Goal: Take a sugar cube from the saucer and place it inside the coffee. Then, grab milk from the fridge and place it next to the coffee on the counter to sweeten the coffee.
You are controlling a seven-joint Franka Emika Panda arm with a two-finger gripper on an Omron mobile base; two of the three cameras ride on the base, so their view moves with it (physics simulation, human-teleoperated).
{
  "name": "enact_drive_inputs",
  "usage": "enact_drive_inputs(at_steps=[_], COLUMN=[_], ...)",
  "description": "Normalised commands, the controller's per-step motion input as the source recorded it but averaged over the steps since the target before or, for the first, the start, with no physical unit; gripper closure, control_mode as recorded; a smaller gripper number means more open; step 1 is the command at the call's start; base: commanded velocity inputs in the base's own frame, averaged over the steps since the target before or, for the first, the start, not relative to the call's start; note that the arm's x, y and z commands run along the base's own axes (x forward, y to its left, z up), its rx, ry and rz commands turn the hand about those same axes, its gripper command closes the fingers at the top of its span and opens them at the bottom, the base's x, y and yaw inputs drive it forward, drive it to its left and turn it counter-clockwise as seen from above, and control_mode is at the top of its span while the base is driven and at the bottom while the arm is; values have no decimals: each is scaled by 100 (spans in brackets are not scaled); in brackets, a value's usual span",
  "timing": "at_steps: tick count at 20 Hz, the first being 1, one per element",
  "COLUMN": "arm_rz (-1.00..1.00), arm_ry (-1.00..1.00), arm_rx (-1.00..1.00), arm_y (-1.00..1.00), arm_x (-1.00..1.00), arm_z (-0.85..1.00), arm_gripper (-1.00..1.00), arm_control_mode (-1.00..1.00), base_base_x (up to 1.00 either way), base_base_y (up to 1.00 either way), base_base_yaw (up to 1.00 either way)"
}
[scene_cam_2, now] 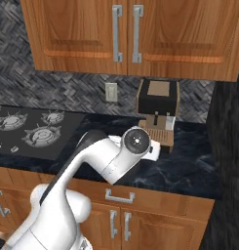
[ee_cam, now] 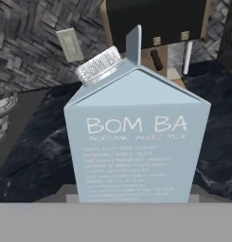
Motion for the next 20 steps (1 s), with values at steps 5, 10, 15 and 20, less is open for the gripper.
enact_drive_inputs(at_steps=[5,10,15,20], arm_rz=[0,5,13,4], arm_ry=[0,0,1,1], arm_rx=[0,0,0,-1], arm_y=[-20,-36,-39,-3], arm_x=[71,57,35,26], arm_z=[-39,-34,-38,-26], arm_gripper=[100,100,100,100], arm_control_mode=[-100,-100,-100,-100], base_base_x=[0,0,0,0], base_base_y=[0,0,0,0], base_base_yaw=[0,0,0,0])
